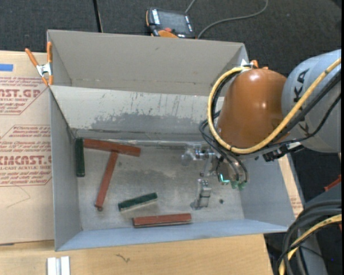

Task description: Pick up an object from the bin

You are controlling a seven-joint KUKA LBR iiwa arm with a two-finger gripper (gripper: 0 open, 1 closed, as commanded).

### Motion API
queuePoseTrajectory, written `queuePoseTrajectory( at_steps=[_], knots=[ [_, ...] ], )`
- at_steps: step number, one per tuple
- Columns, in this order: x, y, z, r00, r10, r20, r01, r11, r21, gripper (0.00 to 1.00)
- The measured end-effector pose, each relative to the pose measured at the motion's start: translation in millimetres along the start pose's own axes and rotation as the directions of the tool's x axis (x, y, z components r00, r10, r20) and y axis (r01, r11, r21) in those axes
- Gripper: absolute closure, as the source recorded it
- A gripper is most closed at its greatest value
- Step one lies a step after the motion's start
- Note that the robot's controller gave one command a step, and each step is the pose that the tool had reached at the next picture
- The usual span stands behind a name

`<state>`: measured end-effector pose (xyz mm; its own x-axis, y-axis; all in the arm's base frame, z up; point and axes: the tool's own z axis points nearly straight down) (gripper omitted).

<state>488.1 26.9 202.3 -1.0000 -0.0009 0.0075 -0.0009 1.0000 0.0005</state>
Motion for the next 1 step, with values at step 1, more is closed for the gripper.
queuePoseTrajectory(
  at_steps=[1],
  knots=[
    [2.0, 38.9, 136.3, 0.990, 0.140, -0.001, -0.140, 0.990, 0.000, 0.00]
  ],
)
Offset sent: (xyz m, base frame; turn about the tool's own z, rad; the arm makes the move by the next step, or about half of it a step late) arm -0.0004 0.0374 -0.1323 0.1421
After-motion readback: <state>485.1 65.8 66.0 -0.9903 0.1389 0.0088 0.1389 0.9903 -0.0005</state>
